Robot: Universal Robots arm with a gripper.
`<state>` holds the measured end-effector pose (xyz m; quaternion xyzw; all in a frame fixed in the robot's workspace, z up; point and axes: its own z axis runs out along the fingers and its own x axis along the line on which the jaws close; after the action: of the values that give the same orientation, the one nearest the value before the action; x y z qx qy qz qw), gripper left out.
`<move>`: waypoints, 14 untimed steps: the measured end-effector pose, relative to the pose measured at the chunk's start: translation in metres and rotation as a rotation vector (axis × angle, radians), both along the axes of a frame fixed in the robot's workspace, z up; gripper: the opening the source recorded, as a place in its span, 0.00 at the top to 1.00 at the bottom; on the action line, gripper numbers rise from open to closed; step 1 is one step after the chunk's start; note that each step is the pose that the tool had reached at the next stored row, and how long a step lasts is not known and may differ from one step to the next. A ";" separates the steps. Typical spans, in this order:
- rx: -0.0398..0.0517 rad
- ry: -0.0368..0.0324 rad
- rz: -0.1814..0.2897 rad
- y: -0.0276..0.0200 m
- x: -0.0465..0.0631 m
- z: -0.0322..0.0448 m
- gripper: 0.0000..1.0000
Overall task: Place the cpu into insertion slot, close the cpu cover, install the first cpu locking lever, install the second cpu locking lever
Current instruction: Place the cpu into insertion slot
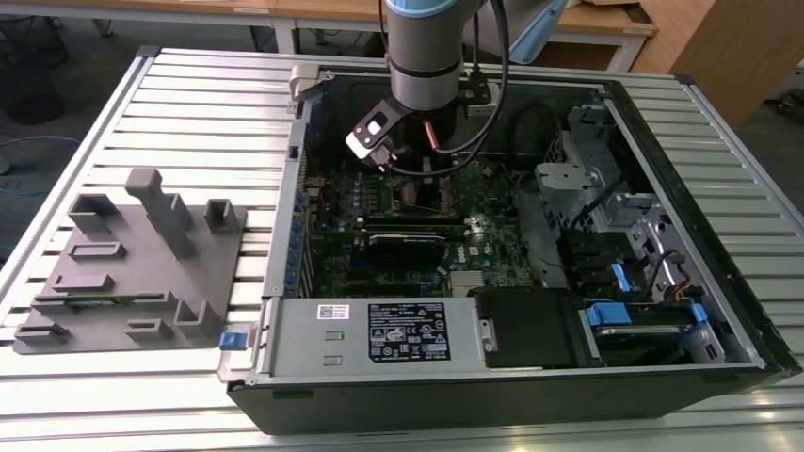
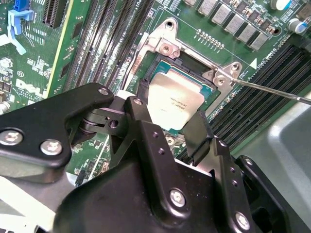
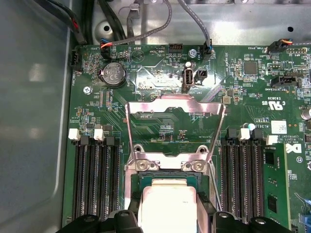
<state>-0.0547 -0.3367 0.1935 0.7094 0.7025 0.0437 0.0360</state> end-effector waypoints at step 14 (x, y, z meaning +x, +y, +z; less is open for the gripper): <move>0.0000 0.0000 0.000 0.0000 0.000 -0.0001 0.40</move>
<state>-0.0547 -0.3367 0.1933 0.7094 0.7025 0.0437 0.0360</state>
